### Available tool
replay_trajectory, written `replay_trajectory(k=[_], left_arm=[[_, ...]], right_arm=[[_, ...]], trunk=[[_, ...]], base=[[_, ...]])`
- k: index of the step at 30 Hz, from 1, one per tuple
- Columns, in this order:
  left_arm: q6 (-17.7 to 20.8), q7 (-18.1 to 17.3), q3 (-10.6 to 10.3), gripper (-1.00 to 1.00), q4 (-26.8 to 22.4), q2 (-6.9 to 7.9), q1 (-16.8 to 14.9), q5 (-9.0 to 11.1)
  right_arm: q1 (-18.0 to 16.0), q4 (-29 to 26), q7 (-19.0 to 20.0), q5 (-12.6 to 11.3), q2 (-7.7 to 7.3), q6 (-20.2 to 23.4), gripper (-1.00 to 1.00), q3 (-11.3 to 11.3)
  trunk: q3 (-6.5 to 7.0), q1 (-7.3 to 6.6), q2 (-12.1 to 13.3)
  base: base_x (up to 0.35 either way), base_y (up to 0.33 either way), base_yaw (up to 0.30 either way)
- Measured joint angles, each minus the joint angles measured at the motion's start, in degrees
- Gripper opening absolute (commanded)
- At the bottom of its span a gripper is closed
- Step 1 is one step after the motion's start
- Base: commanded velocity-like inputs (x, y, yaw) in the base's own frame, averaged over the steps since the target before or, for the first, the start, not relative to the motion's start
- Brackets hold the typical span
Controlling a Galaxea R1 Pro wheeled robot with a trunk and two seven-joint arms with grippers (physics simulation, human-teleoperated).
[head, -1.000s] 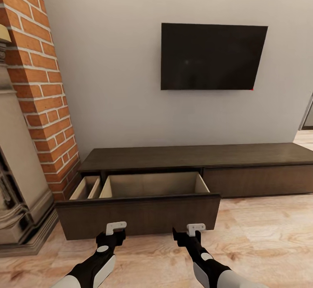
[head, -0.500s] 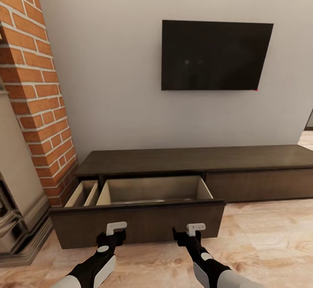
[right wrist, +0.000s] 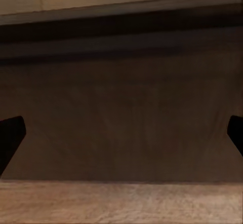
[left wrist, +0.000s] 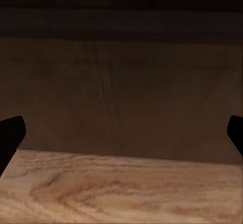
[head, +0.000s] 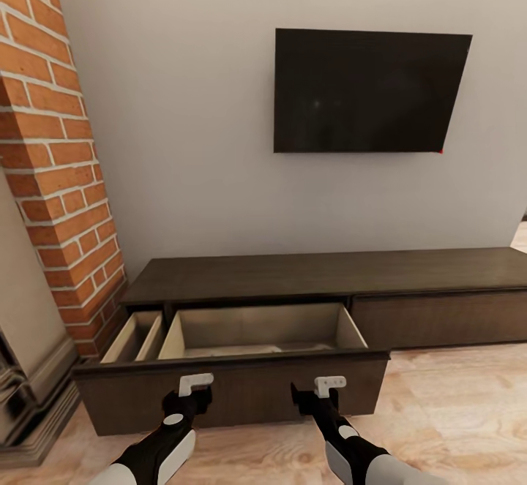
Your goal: Place each of the two pumpkins and all three candles from the living room inside a cabinet in the living room (use any cabinet), then make sure every cabinet is closed, and position the cauldron so it is next to a table in the living room.
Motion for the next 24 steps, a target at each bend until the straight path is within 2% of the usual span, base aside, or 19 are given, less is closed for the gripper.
replay_trajectory(k=[7,9,24], left_arm=[[0.0,0.0,0.0,1.0,0.0,0.0,0.0,0.0],[0.0,0.0,-0.1,1.0,0.2,0.0,0.1,1.0],[0.1,0.1,0.0,1.0,0.1,0.02,0.0,0.8]], right_arm=[[0.0,0.0,0.0,0.0,0.0,0.0,1.0,0.0],[0.0,0.0,0.0,0.0,0.0,0.0,1.0,0.0],[0.0,0.0,0.0,0.0,0.0,0.0,1.0,0.0]], trunk=[[0.0,0.0,0.0],[-0.02,0.0,0.0],[-0.01,0.0,0.0]], base=[[0.253,0.0,0.0],[0.257,0.0,0.0],[0.294,0.008,0.0]])
